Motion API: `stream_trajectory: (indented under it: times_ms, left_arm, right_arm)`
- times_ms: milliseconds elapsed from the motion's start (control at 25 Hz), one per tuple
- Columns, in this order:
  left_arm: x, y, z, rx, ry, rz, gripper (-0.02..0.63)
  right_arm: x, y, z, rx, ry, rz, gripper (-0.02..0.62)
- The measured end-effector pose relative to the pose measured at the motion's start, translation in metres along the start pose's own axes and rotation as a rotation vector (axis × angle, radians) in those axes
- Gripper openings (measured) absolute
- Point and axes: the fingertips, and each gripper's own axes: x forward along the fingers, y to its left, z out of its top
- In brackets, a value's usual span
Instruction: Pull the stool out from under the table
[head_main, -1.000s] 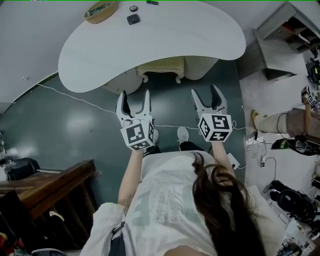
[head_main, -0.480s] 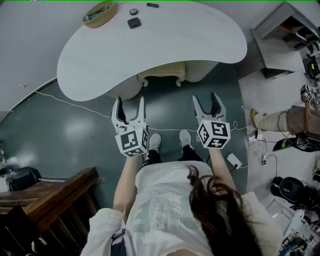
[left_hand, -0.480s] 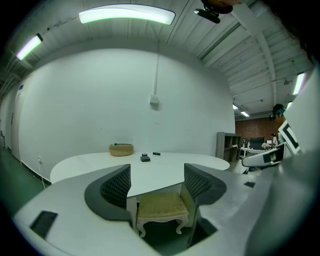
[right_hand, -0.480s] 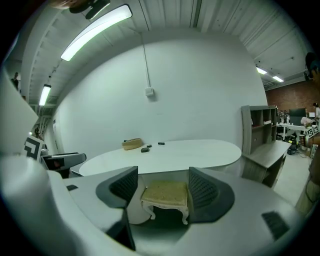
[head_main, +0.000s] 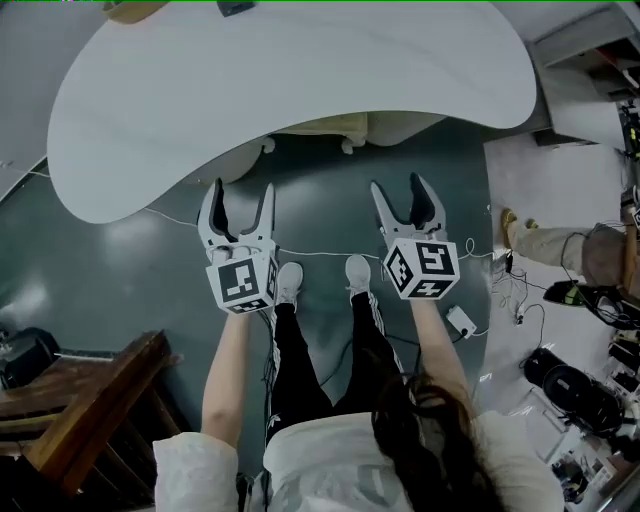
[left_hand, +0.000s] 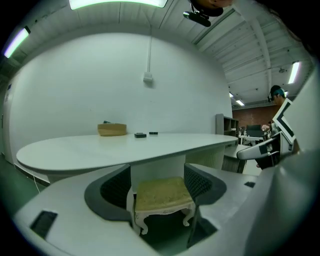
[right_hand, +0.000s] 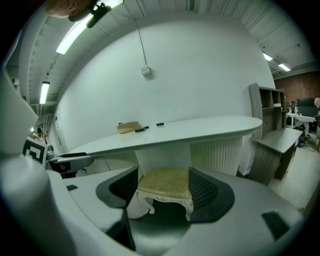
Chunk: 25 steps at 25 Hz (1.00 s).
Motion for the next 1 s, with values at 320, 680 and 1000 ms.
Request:
stream_trajectory:
  times_ms: [320, 680, 1000]
  left_arm:
    - [0.091, 0.002, -0.146, 0.007, 0.021, 0.010, 0.310]
    - [0.115, -0.013, -0.229, 0.084, 0.120, 0.069, 0.310]
    - [0.133, -0.028, -0.183, 0.254, 0.241, 0.128, 0.310]
  right_arm:
    - [0.120, -0.036, -0.112, -0.063, 0.038, 0.032, 0.313]
    - [0.166, -0.065, -0.197, -0.073, 0.081, 0.040, 0.313]
    - [0.158, -0.123, -0.188, -0.004, 0.156, 0.011, 0.313]
